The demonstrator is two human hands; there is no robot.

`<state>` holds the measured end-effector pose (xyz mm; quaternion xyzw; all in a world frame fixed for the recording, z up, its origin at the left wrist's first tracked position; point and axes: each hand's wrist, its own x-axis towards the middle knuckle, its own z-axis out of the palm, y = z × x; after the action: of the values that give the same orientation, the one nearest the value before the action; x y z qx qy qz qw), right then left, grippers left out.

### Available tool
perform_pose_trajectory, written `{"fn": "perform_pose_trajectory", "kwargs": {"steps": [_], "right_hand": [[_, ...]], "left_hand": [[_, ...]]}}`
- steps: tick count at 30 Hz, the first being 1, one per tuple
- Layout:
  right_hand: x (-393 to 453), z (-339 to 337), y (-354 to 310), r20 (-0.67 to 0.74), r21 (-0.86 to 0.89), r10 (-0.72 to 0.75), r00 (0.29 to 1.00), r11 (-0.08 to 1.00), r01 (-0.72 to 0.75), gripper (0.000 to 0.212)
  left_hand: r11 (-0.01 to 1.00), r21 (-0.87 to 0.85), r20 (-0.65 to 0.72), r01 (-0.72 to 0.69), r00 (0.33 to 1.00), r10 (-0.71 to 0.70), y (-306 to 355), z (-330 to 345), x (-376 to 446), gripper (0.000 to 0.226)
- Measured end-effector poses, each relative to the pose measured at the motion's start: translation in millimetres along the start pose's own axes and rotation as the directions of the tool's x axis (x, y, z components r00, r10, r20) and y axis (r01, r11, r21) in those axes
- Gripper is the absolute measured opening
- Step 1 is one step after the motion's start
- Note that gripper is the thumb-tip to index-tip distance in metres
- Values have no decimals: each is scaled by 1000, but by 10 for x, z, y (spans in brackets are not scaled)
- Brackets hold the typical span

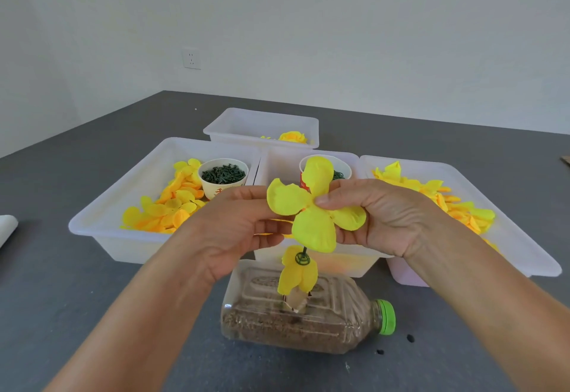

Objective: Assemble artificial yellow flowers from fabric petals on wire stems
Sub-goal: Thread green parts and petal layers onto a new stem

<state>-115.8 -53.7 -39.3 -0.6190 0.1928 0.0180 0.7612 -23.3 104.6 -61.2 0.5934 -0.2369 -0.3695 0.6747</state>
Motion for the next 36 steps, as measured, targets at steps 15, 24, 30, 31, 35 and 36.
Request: {"fn": "perform_pose_trajectory", "kwargs": {"steps": [15,24,30,31,35,36], "right_hand": [[13,15,-19,-43,-103,18,999,994,-22,35],[-13,7,-13,-4,-160,-9,1000,987,9,33],[-19,7,0,24,-126,25,999,992,-22,39],[-18,6,-2,31,-114,30,999,993,-26,39],[-4,-3,-2,52,-63,50,997,997,-46,36],[-2,-9,3,57,-43,53,997,998,-51,36]], "left_hand": [[999,10,4,-30,1000,30,83,6,13,27],[997,56,42,-57,998,54,14,55,54,42],[999,32,21,-39,999,38,-44,72,64,40],[999,29,17,-36,999,35,-46,73,66,39],[1000,2,14,-13,1000,12,-40,77,86,28],[1000,-3,17,-9,1000,9,-39,75,89,25]]}}
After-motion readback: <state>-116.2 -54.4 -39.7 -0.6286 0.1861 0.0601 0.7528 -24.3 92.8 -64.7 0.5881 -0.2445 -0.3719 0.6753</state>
